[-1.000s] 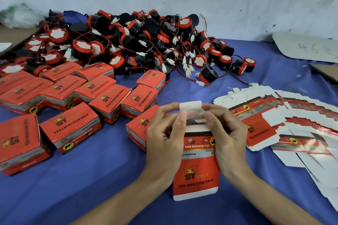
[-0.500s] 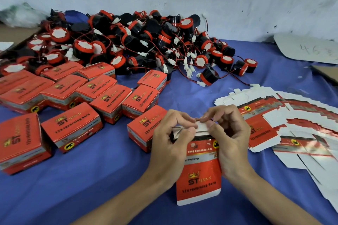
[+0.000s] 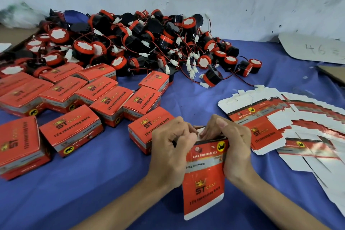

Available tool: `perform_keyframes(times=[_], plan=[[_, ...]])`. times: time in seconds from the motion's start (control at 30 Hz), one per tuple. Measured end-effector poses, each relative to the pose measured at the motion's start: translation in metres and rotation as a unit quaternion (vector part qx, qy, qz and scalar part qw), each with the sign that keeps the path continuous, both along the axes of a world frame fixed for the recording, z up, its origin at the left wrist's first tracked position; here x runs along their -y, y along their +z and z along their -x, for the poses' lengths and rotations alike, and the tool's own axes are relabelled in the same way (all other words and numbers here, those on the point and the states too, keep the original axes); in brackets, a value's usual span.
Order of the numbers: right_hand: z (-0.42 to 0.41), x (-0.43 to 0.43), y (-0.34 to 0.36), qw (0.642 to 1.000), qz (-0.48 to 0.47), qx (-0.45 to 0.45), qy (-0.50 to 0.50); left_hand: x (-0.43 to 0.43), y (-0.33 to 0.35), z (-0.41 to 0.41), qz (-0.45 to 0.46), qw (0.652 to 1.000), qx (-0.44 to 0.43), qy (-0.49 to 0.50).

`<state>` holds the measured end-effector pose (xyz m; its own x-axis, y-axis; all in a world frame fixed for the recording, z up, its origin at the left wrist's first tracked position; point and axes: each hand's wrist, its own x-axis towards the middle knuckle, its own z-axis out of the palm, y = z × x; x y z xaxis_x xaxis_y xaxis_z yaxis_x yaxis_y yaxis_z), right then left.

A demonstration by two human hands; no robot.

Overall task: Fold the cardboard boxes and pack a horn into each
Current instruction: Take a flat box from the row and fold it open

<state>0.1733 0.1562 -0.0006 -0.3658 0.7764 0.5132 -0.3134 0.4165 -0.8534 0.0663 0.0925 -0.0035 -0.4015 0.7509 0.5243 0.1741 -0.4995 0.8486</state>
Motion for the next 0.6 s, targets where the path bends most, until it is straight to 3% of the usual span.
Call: perform_keyframes(times=[0.13,0.23,0.37,0.47,0.53,0.6], plan=[[-0.007,-0.004,0.005,0.999,-0.032,0.021,-0.025,0.003,0.000,0.009,-0.053,0.981,-0.180,-0.054],[-0.007,-0.006,0.007,0.999,-0.008,-0.029,-0.014,0.004,0.003,0.009,-0.108,0.963,-0.246,-0.005],[-0.012,-0.026,0.014,0.974,0.202,-0.088,-0.057,0.001,0.021,0.016,-0.195,0.931,-0.267,0.152],[-0.016,-0.028,0.014,0.916,0.374,-0.070,0.122,-0.001,0.033,0.028,-0.204,0.906,-0.257,0.267],[-0.015,-0.022,0.010,0.882,0.416,-0.088,0.206,0.000,0.035,0.028,-0.201,0.900,-0.259,0.287],[-0.014,-0.018,0.013,0.870,0.423,-0.122,0.223,0.002,0.033,0.024,-0.207,0.901,-0.265,0.273]])
